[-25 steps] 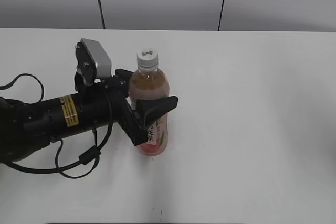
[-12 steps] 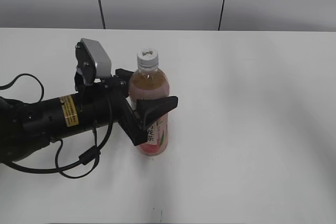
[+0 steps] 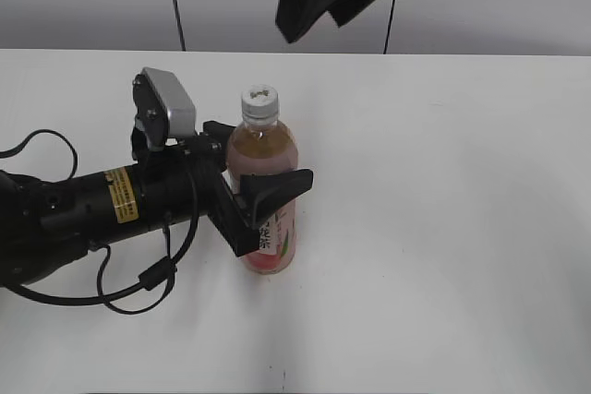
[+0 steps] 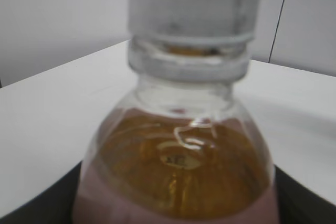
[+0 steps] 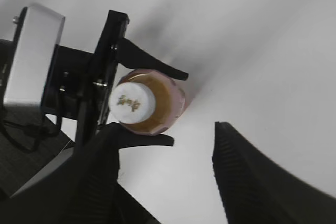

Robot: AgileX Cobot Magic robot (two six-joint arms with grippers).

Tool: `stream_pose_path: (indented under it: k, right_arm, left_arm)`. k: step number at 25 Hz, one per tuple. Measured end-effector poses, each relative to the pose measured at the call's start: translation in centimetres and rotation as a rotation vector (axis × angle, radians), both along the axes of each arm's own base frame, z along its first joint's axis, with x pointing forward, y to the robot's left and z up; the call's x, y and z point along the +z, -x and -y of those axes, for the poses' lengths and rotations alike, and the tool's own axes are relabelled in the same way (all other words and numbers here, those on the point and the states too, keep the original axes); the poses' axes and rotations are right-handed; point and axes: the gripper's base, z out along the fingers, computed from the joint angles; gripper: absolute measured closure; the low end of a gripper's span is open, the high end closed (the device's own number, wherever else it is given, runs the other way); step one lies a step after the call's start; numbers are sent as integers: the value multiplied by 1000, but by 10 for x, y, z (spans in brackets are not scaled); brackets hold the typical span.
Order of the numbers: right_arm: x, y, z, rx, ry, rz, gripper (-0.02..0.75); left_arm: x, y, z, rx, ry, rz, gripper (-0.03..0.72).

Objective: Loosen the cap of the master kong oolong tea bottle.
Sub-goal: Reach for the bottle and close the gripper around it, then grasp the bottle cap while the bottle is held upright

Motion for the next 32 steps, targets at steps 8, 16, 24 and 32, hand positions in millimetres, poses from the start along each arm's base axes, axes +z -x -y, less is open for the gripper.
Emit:
stream_pose_path:
  k: [8,16,24,32]
  right_arm:
    - [-18,20,-37,-119,71,-40,307]
    - [-39,16,-51,-173,68,-128,307]
    - [-36,11,-56,-178,56,-111,308]
    - [-36,10,-55,-179,62,-106,308]
  left_arm:
    - [0,0,0,0,0,0,244]
    - [0,0,0,0,0,0,244]
    - [0,0,0,-1,0,0,244]
    - [0,0,0,-1,0,0,244]
